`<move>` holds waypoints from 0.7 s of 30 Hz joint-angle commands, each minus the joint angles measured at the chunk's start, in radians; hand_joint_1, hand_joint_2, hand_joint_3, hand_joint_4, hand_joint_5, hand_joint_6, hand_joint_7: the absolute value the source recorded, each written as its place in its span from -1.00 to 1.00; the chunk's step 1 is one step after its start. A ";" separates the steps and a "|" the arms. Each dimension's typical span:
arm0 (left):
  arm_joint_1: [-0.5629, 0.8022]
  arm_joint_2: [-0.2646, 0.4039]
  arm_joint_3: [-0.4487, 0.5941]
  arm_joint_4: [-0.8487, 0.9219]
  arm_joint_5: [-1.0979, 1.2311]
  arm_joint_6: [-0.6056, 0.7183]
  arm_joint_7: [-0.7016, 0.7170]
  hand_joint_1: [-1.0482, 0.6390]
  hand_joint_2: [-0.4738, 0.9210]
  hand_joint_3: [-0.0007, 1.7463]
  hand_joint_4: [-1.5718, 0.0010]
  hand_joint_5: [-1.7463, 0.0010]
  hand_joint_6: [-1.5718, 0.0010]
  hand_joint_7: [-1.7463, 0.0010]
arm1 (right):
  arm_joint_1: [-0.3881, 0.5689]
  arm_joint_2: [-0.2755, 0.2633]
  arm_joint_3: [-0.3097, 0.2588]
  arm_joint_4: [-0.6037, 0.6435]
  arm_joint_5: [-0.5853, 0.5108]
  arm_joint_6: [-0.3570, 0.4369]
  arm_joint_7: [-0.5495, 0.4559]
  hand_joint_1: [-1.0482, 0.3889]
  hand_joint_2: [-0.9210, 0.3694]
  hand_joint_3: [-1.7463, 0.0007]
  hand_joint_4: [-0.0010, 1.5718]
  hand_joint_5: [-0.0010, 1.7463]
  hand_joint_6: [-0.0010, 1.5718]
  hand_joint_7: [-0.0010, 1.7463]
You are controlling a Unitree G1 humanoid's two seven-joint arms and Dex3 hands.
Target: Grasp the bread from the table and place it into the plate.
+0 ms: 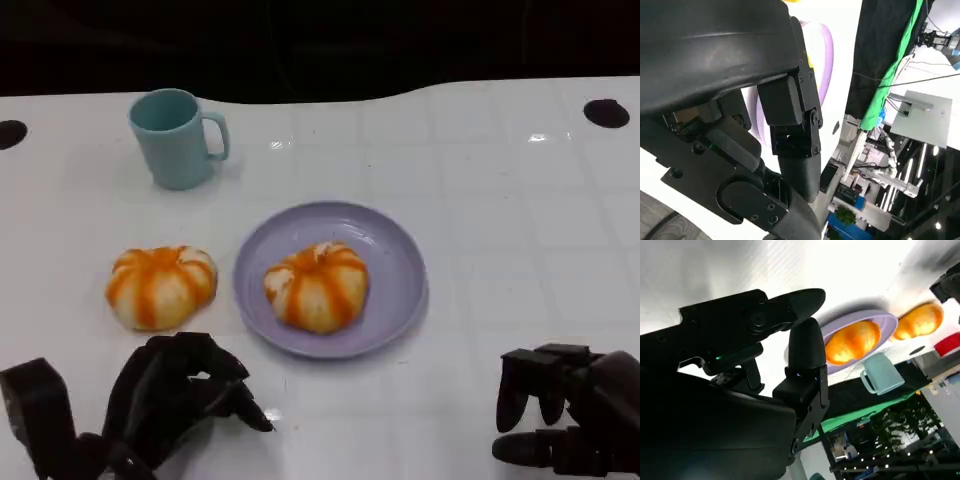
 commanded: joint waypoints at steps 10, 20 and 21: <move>-0.008 0.026 0.011 0.008 -0.007 -0.002 -0.016 -1.00 0.66 -1.00 -1.00 0.32 -1.00 0.64 | -0.044 0.013 0.005 0.074 -0.017 -0.029 -0.058 -0.07 -0.98 1.00 -0.05 1.00 -0.23 0.88; -0.012 0.026 0.011 0.020 -0.003 -0.004 -0.012 -1.00 0.66 -0.99 -1.00 0.32 -1.00 0.63 | -0.055 0.018 0.008 0.116 -0.015 -0.060 -0.076 -0.10 -0.99 0.99 -0.06 1.00 -0.23 0.87; -0.013 0.025 0.012 0.021 -0.005 -0.005 -0.014 -1.00 0.65 -0.99 -1.00 0.32 -1.00 0.63 | -0.056 0.018 0.008 0.120 -0.016 -0.063 -0.079 -0.10 -0.99 0.99 -0.06 1.00 -0.23 0.87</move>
